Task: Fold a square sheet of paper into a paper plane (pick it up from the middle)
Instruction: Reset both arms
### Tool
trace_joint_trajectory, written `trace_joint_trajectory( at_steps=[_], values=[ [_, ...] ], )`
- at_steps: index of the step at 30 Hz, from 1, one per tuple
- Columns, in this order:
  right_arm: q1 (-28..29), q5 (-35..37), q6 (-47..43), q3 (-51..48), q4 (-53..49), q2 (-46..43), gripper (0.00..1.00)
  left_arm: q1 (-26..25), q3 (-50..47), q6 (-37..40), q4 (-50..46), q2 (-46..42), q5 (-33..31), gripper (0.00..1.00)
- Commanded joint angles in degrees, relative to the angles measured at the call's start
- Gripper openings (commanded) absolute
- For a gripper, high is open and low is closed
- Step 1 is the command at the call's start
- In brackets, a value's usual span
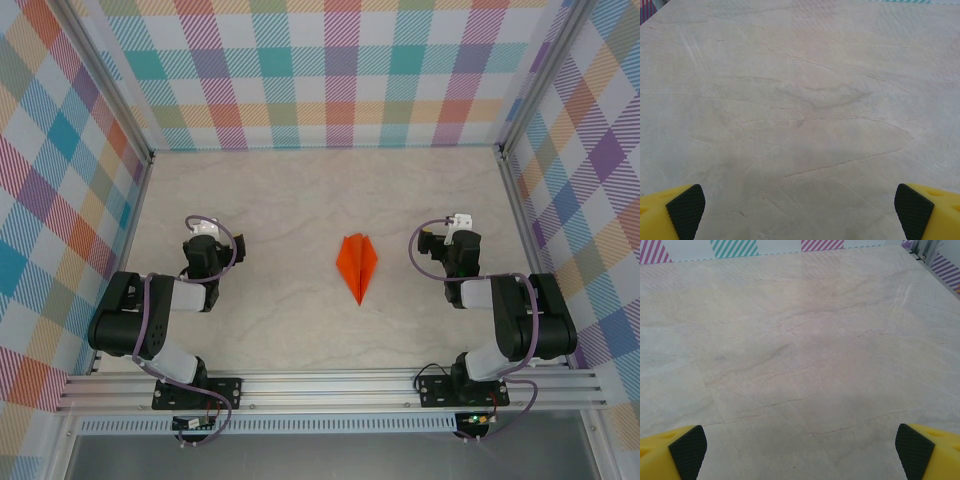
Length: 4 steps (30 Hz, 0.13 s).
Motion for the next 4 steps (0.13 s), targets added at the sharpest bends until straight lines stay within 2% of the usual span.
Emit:
trace_joint_trajectory(
  at_steps=[1,4],
  values=[
    [0.0,0.2,0.6,0.8,1.8,0.2,1.00,0.6,0.7,-0.7,1.4,0.1,0.4,1.00],
    [0.0,0.2,0.6,0.8,1.9,0.2,1.00,0.7,0.7,-0.7,1.4,0.1,0.4,1.00]
  ],
)
